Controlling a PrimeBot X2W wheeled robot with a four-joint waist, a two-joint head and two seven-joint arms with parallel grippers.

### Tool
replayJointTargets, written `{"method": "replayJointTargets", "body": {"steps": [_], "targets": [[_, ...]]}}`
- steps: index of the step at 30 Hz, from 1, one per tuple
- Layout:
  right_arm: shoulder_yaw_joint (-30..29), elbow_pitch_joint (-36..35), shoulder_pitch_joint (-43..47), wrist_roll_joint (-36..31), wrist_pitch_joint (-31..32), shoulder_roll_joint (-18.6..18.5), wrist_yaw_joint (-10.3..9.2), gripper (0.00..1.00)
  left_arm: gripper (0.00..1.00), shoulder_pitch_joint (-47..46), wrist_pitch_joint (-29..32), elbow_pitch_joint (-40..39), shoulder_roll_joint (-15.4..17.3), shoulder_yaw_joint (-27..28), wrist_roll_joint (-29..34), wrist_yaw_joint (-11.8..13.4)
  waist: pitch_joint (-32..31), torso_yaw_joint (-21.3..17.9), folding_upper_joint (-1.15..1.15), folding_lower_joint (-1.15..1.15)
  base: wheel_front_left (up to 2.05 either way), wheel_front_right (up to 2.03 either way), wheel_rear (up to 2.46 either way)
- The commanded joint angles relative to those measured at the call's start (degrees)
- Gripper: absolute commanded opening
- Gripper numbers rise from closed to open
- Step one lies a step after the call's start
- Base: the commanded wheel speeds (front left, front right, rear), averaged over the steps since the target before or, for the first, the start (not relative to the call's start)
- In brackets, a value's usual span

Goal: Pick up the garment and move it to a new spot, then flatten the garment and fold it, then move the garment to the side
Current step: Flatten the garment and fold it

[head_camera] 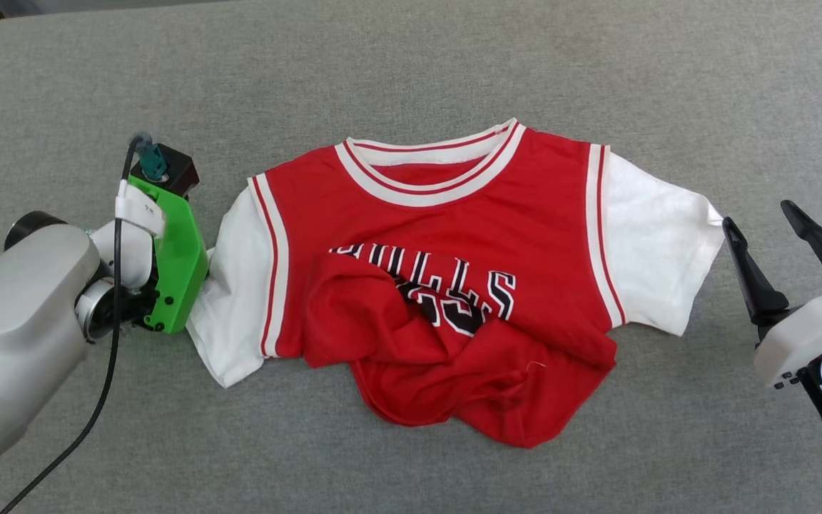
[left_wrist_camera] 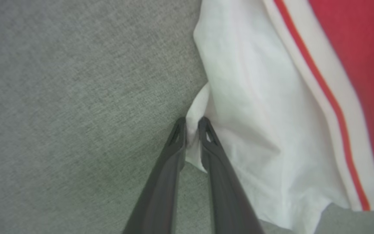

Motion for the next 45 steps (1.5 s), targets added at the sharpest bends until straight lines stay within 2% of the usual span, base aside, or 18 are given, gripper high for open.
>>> {"method": "replayJointTargets", "body": {"steps": [1,5,8,13,16,21,25,27,32,37,45], "targets": [[-0.34,-0.14,-0.83,0.40,-0.39,-0.37,-0.03,1.00,0.00,4.46,-0.53,1.54,-1.04,-2.39,1.25,-0.33,-1.00,0.60,0.00,0.00,0.00,0.00,0.00],[-1.95,-1.34,-1.25,0.67,0.31,-1.96,-0.03,1.00,0.00,4.18,-7.87,1.33,-0.75,0.75,0.47,-0.47,-2.85,1.70,0.00,0.00,0.00,0.00,0.00],[-2.97,-2.52,-2.09,0.84,1.87,-4.83,-0.03,1.00,0.00,3.55,-13.97,0.25,0.04,3.94,-0.13,-0.07,-4.13,2.82,0.00,0.00,0.00,0.00,0.00],[-1.34,-5.18,-4.52,3.31,7.60,-10.45,-0.03,1.00,0.00,2.98,-19.19,-3.70,2.31,5.87,1.26,1.44,-5.60,4.26,0.00,0.00,0.00,0.00,0.00],[2.37,-6.15,-6.43,7.41,14.47,-14.85,-0.03,1.00,0.00,3.13,-21.48,-7.44,3.74,6.48,2.47,3.22,-6.03,5.08,0.00,0.00,0.00,0.00,0.00],[10.42,-5.93,-9.92,19.00,30.71,-22.68,-0.03,1.00,0.00,4.21,-23.50,-13.69,5.19,7.03,3.52,6.58,-5.68,6.48,0.00,0.00,0.00,0.00,0.00],[14.75,-3.77,-13.99,24.52,40.63,-26.14,-0.03,1.00,0.00,4.56,-24.82,-17.84,5.55,7.72,4.00,9.11,-4.11,7.57,0.00,0.00,0.00,0.00,0.00],[16.58,-1.79,-16.01,25.99,43.55,-26.45,-0.03,1.00,0.00,4.44,-25.14,-19.34,5.64,7.90,4.41,10.09,-3.07,8.08,0.00,0.00,0.00,0.00,0.00],[19.34,4.33,-20.30,28.62,46.60,-24.31,-0.03,1.00,0.00,3.59,-25.62,-21.78,5.39,8.39,5.10,11.49,-0.32,9.28,0.00,0.00,0.00,0.00,0.00],[22.66,10.08,-22.87,28.92,45.11,-21.01,-0.03,1.00,0.00,2.61,-26.16,-22.52,5.05,8.89,5.56,12.05,2.10,10.06,0.00,0.00,0.00,0.00,0.00],[30.32,18.33,-20.90,30.82,42.13,-18.20,-0.03,1.00,0.00,2.68,-27.22,-20.98,4.03,9.02,5.42,11.97,2.69,9.94,0.00,0.00,0.00,0.00,0.00]]}}
